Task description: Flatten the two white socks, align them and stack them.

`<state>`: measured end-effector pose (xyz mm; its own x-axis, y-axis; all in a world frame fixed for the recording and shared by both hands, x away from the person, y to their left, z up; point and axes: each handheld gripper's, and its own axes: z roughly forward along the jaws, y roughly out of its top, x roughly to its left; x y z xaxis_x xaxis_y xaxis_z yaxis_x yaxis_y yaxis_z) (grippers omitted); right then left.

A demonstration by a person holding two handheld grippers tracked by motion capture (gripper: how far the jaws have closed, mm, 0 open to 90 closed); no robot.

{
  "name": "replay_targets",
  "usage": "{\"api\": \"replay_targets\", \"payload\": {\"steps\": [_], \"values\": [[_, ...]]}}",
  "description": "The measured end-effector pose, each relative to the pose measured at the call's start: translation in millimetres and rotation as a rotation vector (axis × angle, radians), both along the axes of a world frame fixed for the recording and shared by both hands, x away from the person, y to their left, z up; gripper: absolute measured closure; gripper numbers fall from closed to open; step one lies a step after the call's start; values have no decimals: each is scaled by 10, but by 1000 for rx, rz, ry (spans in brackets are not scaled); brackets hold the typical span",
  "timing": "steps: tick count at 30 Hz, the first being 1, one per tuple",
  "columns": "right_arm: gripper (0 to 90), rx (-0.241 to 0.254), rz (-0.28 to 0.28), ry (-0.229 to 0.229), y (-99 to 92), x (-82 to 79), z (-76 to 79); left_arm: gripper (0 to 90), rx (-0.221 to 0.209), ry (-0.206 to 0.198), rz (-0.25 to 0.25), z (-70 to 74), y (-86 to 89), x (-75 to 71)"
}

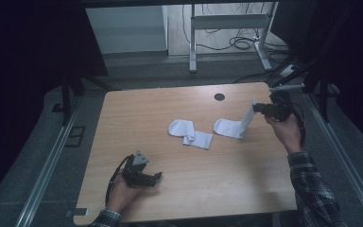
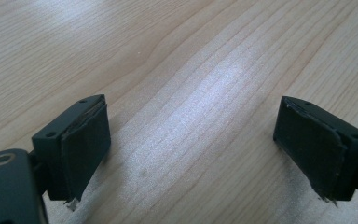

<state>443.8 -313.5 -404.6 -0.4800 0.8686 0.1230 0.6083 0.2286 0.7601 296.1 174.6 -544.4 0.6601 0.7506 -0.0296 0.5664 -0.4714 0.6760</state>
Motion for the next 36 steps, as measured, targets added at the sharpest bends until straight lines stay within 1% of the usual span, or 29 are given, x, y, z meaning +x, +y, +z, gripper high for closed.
{"api": "replay_targets", "payload": {"steps": [10,13,16,20,24,26,28,29,30,31,32,34,35,36], "values": [[793,-30,-60,76,-410,-137,-522,110,-4,-1,5,-2,-4,1],[791,-44,-71,98,-504,-183,-652,110,-1,-4,9,-1,-10,13],[790,-45,-89,126,-598,-246,-804,111,1,-4,15,0,-21,32],[785,-62,-98,154,-679,-313,-973,115,-1,-4,21,1,-48,86],[764,-75,-91,188,-710,-358,-1151,163,5,1,34,23,-104,180],[741,-62,-91,187,-729,-369,-1170,224,4,6,34,42,-141,234],[704,-73,-96,170,-741,-373,-1138,276,5,7,35,60,-175,284],[695,-71,-102,157,-747,-376,-1120,299,-4,10,32,81,-204,331],[687,-58,-102,151,-756,-378,-1106,324,-12,9,30,94,-225,361],[677,-58,-103,146,-758,-378,-1103,333,-21,2,31,118,-258,407],[670,-59,-105,138,-755,-381,-1105,348,-33,-3,28,146,-293,459],[655,-77,-103,134,-753,-390,-1101,379,-68,-12,31,205,-382,572],[647,-85,-108,123,-754,-398,-1092,393,-86,-20,31,238,-433,631],[638,-82,-107,117,-761,-404,-1078,422,-111,-26,31,269,-488,691]]}}
